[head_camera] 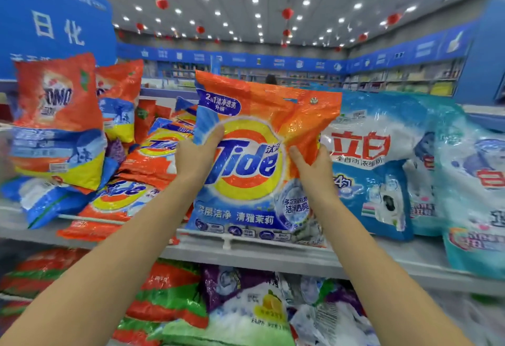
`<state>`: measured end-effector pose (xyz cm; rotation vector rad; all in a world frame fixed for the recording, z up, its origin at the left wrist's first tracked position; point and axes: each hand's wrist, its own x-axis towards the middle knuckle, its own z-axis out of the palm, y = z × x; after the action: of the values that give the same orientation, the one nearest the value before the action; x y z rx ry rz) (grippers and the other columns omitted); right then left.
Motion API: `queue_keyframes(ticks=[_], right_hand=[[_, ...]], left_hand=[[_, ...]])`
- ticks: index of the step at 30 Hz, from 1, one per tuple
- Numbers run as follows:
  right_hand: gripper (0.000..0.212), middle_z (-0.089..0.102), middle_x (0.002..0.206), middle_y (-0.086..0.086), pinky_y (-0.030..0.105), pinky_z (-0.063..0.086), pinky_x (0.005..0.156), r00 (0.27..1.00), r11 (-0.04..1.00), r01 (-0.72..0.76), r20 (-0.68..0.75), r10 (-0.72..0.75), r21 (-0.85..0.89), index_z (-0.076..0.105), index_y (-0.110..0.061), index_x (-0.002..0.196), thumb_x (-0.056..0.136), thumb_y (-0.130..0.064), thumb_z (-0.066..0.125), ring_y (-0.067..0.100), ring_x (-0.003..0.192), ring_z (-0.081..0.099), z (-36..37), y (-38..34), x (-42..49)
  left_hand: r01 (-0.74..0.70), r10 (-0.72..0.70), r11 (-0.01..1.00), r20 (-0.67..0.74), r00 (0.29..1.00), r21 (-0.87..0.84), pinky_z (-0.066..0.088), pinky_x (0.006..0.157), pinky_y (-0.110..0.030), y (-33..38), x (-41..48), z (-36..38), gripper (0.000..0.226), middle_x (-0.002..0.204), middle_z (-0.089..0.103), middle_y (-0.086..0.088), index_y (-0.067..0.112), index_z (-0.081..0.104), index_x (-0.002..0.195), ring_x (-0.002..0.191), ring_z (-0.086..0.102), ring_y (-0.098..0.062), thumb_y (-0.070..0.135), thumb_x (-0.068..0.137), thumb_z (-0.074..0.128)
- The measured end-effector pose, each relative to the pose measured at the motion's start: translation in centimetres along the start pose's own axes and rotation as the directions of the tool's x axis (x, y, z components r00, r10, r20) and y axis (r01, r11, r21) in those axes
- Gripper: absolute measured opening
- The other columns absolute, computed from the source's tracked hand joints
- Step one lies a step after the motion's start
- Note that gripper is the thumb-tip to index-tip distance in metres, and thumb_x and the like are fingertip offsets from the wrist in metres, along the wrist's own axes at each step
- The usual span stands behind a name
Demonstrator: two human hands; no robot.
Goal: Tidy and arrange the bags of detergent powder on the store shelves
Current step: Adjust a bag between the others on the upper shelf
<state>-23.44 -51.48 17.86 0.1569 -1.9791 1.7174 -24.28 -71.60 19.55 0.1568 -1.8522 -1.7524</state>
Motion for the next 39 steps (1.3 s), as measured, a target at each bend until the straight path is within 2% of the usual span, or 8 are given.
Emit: queue_keyframes(ticks=[9, 15, 19, 21, 24, 30, 35, 39], right_hand=[[0.063, 0.053, 0.133, 0.000, 0.037, 0.040, 0.105, 1.000, 1.000, 0.006, -0.031, -0.006, 0.001, 0.038, -0.014, 0.138, 0.087, -0.042, 0.060, 0.016, 0.121, 0.050, 1.3, 0.6, 0.5], [0.061, 0.050, 0.136, 0.001, 0.036, 0.040, 0.104, 1.000, 0.999, 0.029, 0.003, -0.029, 0.019, 0.030, -0.016, 0.142, 0.091, -0.038, 0.056, 0.014, 0.121, 0.050, 1.4, 1.0, 0.0], [0.062, 0.045, 0.139, 0.002, 0.024, 0.038, 0.098, 0.996, 0.997, 0.072, 0.057, -0.072, -0.001, 0.015, -0.023, 0.145, 0.095, -0.038, 0.047, 0.010, 0.119, 0.047, -0.8, 1.9, -1.3], [0.068, 0.037, 0.145, 0.001, 0.026, 0.033, 0.102, 0.991, 0.994, 0.107, 0.082, -0.106, -0.010, 0.010, -0.028, 0.146, 0.092, -0.047, 0.046, 0.007, 0.122, 0.042, -1.4, 2.6, -2.5], [0.084, 0.029, 0.152, -0.003, 0.037, 0.033, 0.109, 0.967, 0.968, 0.201, 0.191, -0.170, -0.153, 0.000, -0.033, 0.148, 0.084, -0.065, 0.045, 0.011, 0.132, 0.039, -0.8, 3.8, -3.9], [0.085, 0.028, 0.153, -0.002, 0.048, 0.038, 0.104, 0.944, 0.855, 0.316, 0.222, -0.242, -0.412, -0.008, -0.031, 0.148, 0.085, -0.071, 0.031, 0.024, 0.130, 0.042, -0.3, 4.8, -3.8], [0.086, 0.026, 0.153, -0.005, 0.045, 0.029, 0.112, 0.952, 0.864, 0.306, 0.145, -0.270, -0.400, 0.005, -0.026, 0.150, 0.084, -0.071, 0.037, 0.015, 0.139, 0.028, -0.7, 4.2, -4.4], [0.043, 0.045, 0.128, -0.009, 0.018, 0.033, 0.102, 0.855, 0.781, 0.490, 0.036, -0.518, -0.388, 0.040, -0.012, 0.135, 0.096, -0.030, 0.046, 0.006, 0.119, 0.044, -2.1, 4.2, -9.9]], left_hand=[[0.077, -0.076, 0.996, -0.022, 0.997, 0.039, 0.054, 0.075, -0.048, -0.8, 2.2, -0.4, 0.093, 0.094, 0.069, -0.011, 0.008, 0.062, 0.098, 0.084, 0.068, -0.029, 0.082, 0.042, 0.063], [0.002, -0.002, 1.000, -0.007, 1.000, -0.022, 0.055, 0.074, -0.041, -1.4, 2.9, -0.5, 0.043, 0.081, 0.067, 0.002, 0.023, 0.059, 0.079, 0.078, 0.067, -0.021, 0.063, 0.068, 0.069], [-0.080, 0.080, 0.997, -0.011, 0.997, -0.002, 0.045, 0.060, -0.034, -1.5, 2.3, -1.3, 0.050, 0.086, 0.048, 0.004, 0.022, 0.040, 0.105, 0.075, 0.051, -0.020, 0.062, 0.080, 0.057], [-0.251, 0.252, 0.965, -0.005, 0.968, 0.068, 0.048, 0.076, -0.034, -2.4, 0.5, -2.2, 0.060, 0.109, 0.050, -0.001, 0.024, 0.035, 0.121, 0.096, 0.052, -0.021, 0.063, 0.079, 0.054], [-0.460, 0.439, 0.838, 0.139, 0.888, 0.292, 0.028, 0.108, -0.033, -4.2, -3.3, -2.3, 0.083, 0.146, 0.031, -0.006, 0.019, 0.027, 0.142, 0.135, 0.029, -0.020, 0.066, 0.076, 0.047], [-0.460, 0.432, 0.677, 0.196, 0.880, 0.575, 0.026, 0.109, -0.048, -5.0, -3.7, -1.4, 0.093, 0.157, 0.010, -0.014, 0.023, 0.025, 0.145, 0.143, 0.015, -0.032, 0.078, 0.070, 0.033], [-0.470, 0.368, 0.751, 0.297, 0.881, 0.464, 0.011, 0.116, -0.049, -4.8, -3.5, -2.8, 0.094, 0.159, -0.001, -0.008, 0.029, 0.023, 0.148, 0.146, 0.001, -0.026, 0.078, 0.068, 0.036], [-0.528, 0.490, 0.773, 0.200, 0.849, 0.352, 0.016, 0.113, -0.039, -6.5, -6.1, -6.4, 0.070, 0.156, 0.016, -0.002, 0.025, 0.040, 0.139, 0.143, 0.014, -0.018, 0.060, 0.079, 0.050]])
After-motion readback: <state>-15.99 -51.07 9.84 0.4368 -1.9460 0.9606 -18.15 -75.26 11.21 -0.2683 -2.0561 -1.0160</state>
